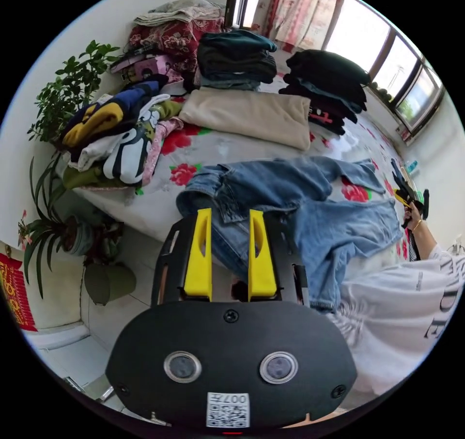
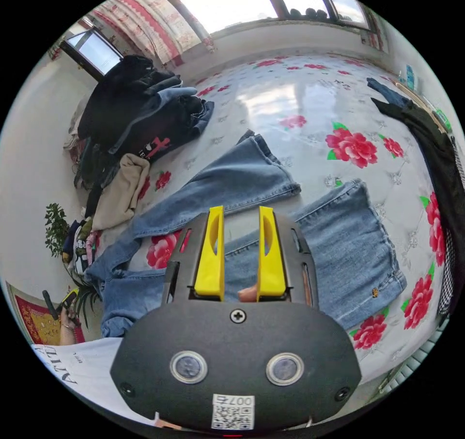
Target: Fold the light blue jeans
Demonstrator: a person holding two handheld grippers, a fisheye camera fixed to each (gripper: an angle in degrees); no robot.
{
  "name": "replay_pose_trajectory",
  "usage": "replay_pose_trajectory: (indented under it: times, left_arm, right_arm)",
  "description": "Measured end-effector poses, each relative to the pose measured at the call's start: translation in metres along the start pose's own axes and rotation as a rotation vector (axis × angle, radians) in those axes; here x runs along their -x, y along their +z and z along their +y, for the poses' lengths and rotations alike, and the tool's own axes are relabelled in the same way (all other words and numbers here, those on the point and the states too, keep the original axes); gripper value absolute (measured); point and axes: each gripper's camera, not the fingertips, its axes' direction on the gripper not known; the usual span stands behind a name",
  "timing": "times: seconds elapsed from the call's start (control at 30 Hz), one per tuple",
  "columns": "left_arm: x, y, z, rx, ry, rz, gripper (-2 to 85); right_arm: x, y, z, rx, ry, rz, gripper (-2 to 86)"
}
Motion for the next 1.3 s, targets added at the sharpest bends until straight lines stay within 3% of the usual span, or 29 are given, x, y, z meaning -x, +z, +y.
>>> replay_pose_trajectory:
  times: [0.23, 0.37, 0.53, 0.6, 0.67, 0.7, 0.77, 0.83, 0.9, 0.97, 1.03, 1.2, 1.3]
  left_arm:
    - [0.010, 0.075, -0.084, 0.097, -0.092, -0.038, 16.8]
    - [0.003, 0.148, -0.115, 0.340, -0.096, -0.018, 11.5]
    - [-0.019, 0.126, -0.164, 0.238, 0.068, -0.009, 5.5]
    - [-0.026, 0.064, -0.192, 0.035, 0.152, 0.039, 5.3]
    - [-0.035, 0.008, -0.202, -0.135, 0.267, 0.043, 5.4]
    - [-0.041, -0.021, -0.203, -0.209, 0.347, 0.015, 5.6]
    - [-0.043, -0.038, -0.207, -0.235, 0.414, -0.026, 6.3]
    - [-0.033, -0.026, -0.217, -0.201, 0.373, -0.043, 8.4]
    - [-0.011, 0.015, -0.227, -0.076, 0.244, 0.028, 12.3]
    - [0.004, 0.034, -0.221, -0.009, 0.107, 0.026, 12.9]
    - [0.019, 0.037, -0.198, -0.005, -0.006, 0.039, 12.8]
    - [0.072, 0.017, -0.063, 0.004, -0.375, 0.099, 11.8]
    - [0.098, 0.013, 0.013, 0.020, -0.591, 0.197, 12.0]
  right_arm:
    - [0.018, 0.066, -0.065, 0.088, 0.035, 0.191, 10.1]
    - [0.007, 0.115, -0.086, 0.234, 0.092, 0.279, 9.9]
    - [0.019, 0.115, -0.109, 0.235, 0.006, 0.351, 1.9]
    - [0.020, 0.079, -0.119, 0.090, -0.025, 0.274, 0.9]
    - [0.017, -0.001, -0.125, -0.216, -0.052, 0.125, 0.4]
    - [0.016, -0.020, -0.124, -0.277, -0.061, 0.106, 0.4]
    - [0.011, -0.082, -0.116, -0.510, -0.087, 0.153, 0.7]
    - [-0.004, -0.104, -0.116, -0.569, -0.049, 0.144, 1.5]
    - [-0.027, -0.101, -0.122, -0.500, 0.051, 0.143, 2.9]
    - [-0.057, -0.085, -0.118, -0.297, 0.157, 0.189, 4.9]
    - [-0.067, -0.082, -0.090, -0.266, 0.160, 0.188, 6.0]
    - [-0.084, -0.066, 0.017, -0.088, 0.118, 0.142, 8.3]
    - [-0.114, -0.072, 0.085, -0.031, 0.227, 0.212, 9.4]
